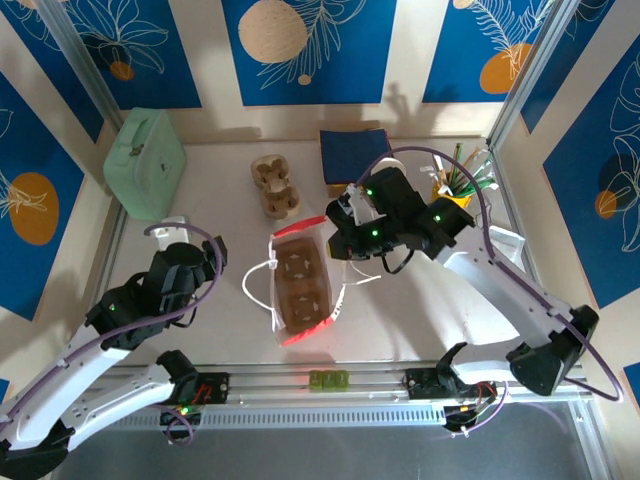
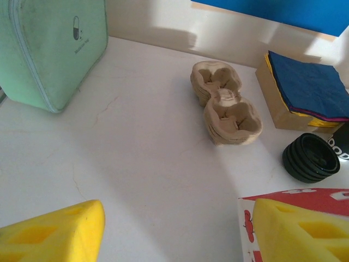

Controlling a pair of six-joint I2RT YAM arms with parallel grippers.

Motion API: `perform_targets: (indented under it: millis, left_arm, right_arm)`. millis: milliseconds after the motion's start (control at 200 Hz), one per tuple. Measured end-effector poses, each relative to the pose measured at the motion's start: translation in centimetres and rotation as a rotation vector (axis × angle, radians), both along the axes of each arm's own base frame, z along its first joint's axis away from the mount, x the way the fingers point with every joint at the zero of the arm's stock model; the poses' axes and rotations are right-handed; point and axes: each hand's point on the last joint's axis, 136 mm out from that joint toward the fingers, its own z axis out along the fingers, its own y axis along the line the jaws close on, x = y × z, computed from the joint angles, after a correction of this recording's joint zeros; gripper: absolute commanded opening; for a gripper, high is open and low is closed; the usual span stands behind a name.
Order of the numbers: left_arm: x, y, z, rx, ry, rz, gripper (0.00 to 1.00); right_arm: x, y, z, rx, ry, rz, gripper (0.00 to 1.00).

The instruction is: Pack the takeout coffee

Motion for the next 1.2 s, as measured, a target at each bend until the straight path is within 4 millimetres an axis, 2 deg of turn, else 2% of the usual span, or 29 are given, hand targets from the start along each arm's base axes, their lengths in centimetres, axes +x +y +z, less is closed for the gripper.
perform_targets:
  millis: [195,495,570,755,975,1201]
  left_arm:
    - [0.0,0.0,0.0,0.000,0.001,-0.001,0.72]
    - [-0.1,0.1,-0.4,0.014,0.015,0.000,0.72]
    - [-0.1,0.1,-0.4,0.016,0.016,0.000,0.72]
    - [-0.1,0.2,-0.5,0.020,0.017,0.003,0.72]
    - [-0.1,0.3,-0.5,0.023,0.016,0.007,0.73]
    - [-0.1,0.3,-0.4,0.020,0.013,0.007,0.73]
  right_arm:
    - [2.2,-1.2,-1.6,-0.032,0.104,-0.081,0.00]
    - [4.9,-1.2,-1.2,0.018,0.142,-0.095,0.00]
    - [5.5,-1.2,-1.1,0.026,0.145,-0.094,0.03]
    - [7.1,-1.7,-2.0,0.014,0.166,-0.112,0.05]
    - [7.8,-1.9,-3.5,-0.010,0.225,-0.113,0.17]
    - [8.8,-1.9,-2.1,-0.025,0.176,-0.090,0.38]
